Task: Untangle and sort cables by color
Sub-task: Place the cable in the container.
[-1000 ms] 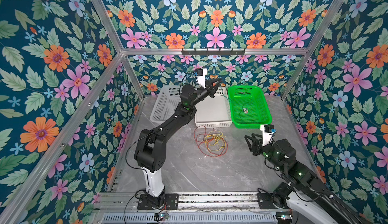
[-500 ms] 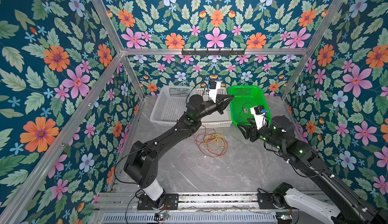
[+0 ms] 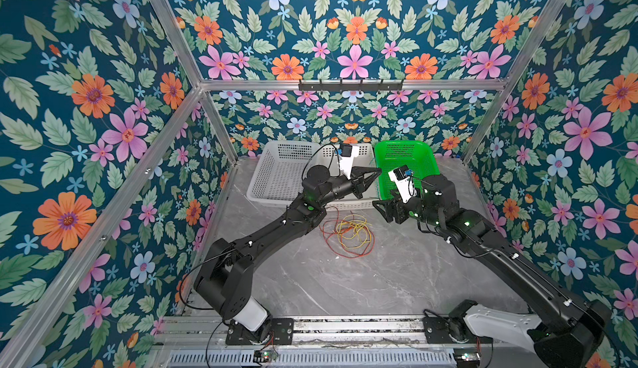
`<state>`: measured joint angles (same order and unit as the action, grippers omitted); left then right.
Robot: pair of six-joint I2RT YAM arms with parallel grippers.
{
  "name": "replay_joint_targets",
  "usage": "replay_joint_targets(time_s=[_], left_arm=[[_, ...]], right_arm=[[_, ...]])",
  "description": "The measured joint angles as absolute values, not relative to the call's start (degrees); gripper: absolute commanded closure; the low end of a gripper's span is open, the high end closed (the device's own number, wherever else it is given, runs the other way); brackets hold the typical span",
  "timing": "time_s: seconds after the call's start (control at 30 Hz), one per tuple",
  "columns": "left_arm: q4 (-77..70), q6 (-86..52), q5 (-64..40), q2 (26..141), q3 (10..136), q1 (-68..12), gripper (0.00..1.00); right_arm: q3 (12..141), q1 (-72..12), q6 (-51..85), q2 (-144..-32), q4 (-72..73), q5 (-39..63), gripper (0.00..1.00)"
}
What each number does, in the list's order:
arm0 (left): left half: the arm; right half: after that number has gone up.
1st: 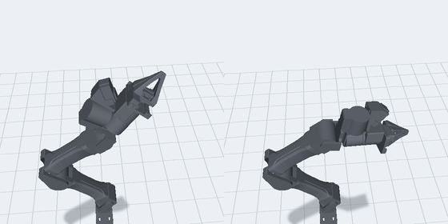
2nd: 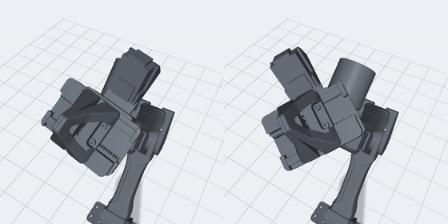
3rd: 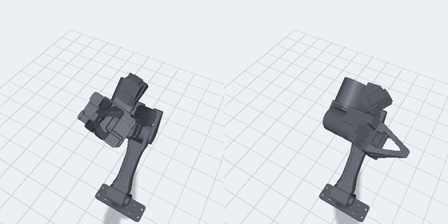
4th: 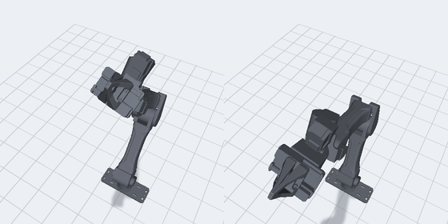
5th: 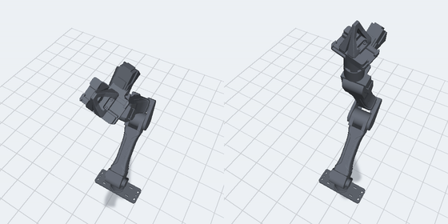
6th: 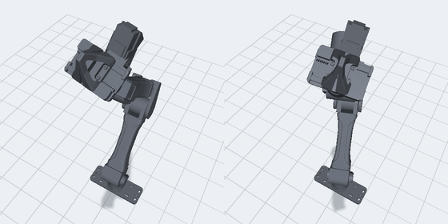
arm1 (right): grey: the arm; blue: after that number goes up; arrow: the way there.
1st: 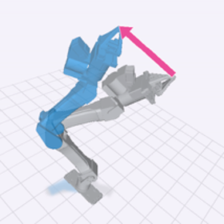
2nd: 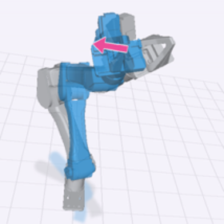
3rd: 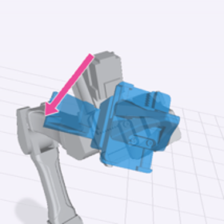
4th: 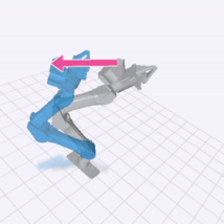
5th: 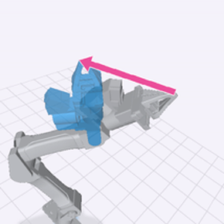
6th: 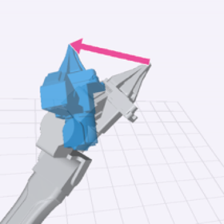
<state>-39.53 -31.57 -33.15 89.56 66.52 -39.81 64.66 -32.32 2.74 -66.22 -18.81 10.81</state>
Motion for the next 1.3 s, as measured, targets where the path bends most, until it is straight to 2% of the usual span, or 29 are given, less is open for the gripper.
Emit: replay_joint_targets(time_s=[0.33,0.5,0.6,0.7,0.77,0.87,0.9,1.13,1.3], left_arm=[[-41.54,-33.67,-34.35,87.83,64.58,-40.60,1.00],[-40.88,-33.74,-33.89,87.26,64.42,-40.62,1.00],[-39.59,-32.53,-33.12,86.96,64.42,-40.77,0.97],[-38.06,-30.81,-32.38,86.54,64.53,-40.71,0.65],[-36.67,-29.98,-31.59,86.11,64.53,-40.62,0.30],[-34.72,-28.47,-30.79,84.88,63.94,-40.60,0.04],[-34.06,-27.88,-30.24,84.16,63.48,-40.60,0.00],[-27.31,-21.58,-24.99,78.41,59.27,-40.60,0.00],[-21.23,-17.67,-19.97,74.81,54.74,-40.53,0.00]], right_arm=[[65.93,-30.83,2.37,-71.42,-15.97,13.50,0.67],[65.45,-30.81,1.61,-71.11,-14.63,15.49,1.00],[65.04,-30.79,1.61,-70.30,-14.79,16.14,1.00],[64.97,-30.79,1.72,-69.34,-15.59,15.68,1.00],[65.08,-30.55,2.26,-68.69,-16.14,14.04,1.00],[65.76,-30.22,2.44,-68.38,-16.95,12.62,1.00],[66.00,-29.78,2.44,-68.47,-17.19,12.21,1.00],[69.91,-18.46,5.72,-72.77,-19.29,10.00,1.00],[76.95,-11.55,7.11,-81.41,-18.70,8.38,1.00]])
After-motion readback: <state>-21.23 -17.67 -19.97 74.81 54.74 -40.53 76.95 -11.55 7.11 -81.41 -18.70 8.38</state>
